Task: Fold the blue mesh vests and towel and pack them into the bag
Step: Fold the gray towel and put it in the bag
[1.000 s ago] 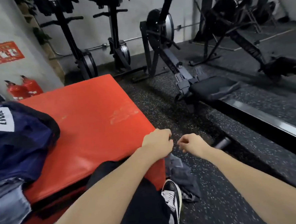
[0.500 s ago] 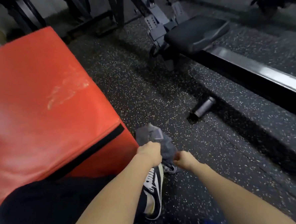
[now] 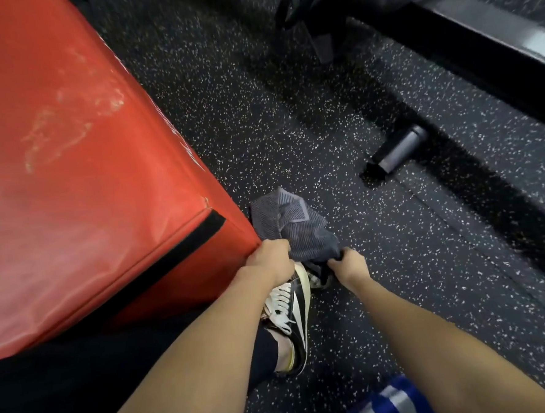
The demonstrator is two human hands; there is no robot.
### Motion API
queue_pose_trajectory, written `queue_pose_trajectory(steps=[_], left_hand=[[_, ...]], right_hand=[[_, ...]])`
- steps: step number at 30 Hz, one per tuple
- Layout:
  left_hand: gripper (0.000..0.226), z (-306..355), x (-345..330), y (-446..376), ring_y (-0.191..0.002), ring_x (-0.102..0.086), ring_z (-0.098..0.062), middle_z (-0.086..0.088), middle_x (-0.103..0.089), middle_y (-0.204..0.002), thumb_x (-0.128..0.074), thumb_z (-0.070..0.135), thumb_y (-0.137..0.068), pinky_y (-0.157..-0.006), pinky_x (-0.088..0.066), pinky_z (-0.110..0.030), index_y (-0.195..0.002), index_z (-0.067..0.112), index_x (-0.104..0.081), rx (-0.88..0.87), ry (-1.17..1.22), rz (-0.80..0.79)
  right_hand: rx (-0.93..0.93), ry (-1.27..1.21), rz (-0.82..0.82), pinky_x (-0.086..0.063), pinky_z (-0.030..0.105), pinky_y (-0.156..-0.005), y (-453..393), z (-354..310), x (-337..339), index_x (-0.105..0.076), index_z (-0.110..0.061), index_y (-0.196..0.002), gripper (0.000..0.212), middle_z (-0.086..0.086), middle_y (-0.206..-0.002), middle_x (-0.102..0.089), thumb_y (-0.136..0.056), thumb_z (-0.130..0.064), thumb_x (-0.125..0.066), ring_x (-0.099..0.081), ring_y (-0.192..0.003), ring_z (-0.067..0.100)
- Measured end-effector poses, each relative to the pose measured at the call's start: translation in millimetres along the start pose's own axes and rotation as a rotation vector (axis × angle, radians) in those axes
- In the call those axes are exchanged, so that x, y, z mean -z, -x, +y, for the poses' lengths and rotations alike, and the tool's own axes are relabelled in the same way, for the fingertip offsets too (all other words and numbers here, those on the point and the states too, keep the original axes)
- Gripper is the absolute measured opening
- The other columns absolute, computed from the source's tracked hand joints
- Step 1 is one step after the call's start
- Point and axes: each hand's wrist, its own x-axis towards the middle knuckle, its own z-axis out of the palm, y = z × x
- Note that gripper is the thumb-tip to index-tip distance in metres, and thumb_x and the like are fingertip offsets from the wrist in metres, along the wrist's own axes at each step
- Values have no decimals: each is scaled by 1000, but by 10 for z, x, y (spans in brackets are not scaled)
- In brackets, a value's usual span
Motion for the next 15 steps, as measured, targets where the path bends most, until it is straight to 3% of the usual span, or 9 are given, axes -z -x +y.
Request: queue_pose_trajectory(steps=[3, 5, 6, 9, 15], left_hand=[[33, -8, 51, 65, -116, -60, -31, -9, -63, -128, -55, 26, -94, -98, -49, -36, -125, 19, -62, 30, 95, 48], [32, 23, 104, 165, -117, -59, -31, -9, -63, -128, -55, 25, -95, -98, -49, -36, -126, 20, -61, 43, 116, 81], [31, 49, 142, 231, -116, -60, -31, -9, -63, -127, -55, 25, -95, -97, -50, -36, -125, 19, -61, 45, 123, 96], [35, 157, 317, 456, -117, -60, -33, -12, -63, -126, -55, 23, -94, -97, -50, -37, -129, 19, -58, 29, 167, 158], [49, 340, 947, 954, -116, -59, -29, -11, -66, -119, -57, 19, -92, -102, -45, -33, -140, 16, -50, -87, 338, 383]], right_hand=[[54, -262, 54, -56, 34, -78, 20, -310, 204, -65, -8, -111, 24, 8, -98, -70, -89, -17, -62, -66, -87, 23], [135, -333, 81, -51, 30, -72, 82, -577, 411, -66, -13, -100, 12, 3, -89, -68, -89, -17, -62, -63, -82, 20], [186, -336, 93, -47, 30, -66, 136, -725, 531, -64, -17, -88, 1, 0, -80, -65, -89, -17, -63, -60, -76, 18], [326, -297, 104, -34, 31, -54, 334, -1159, 891, -48, -23, -66, 27, -6, -61, -49, -88, -18, -63, -45, -62, 15], [581, -213, 114, -38, 31, -59, 949, -1833, 1550, -58, -20, -66, 20, -9, -59, -55, -85, -21, -65, -49, -60, 11]])
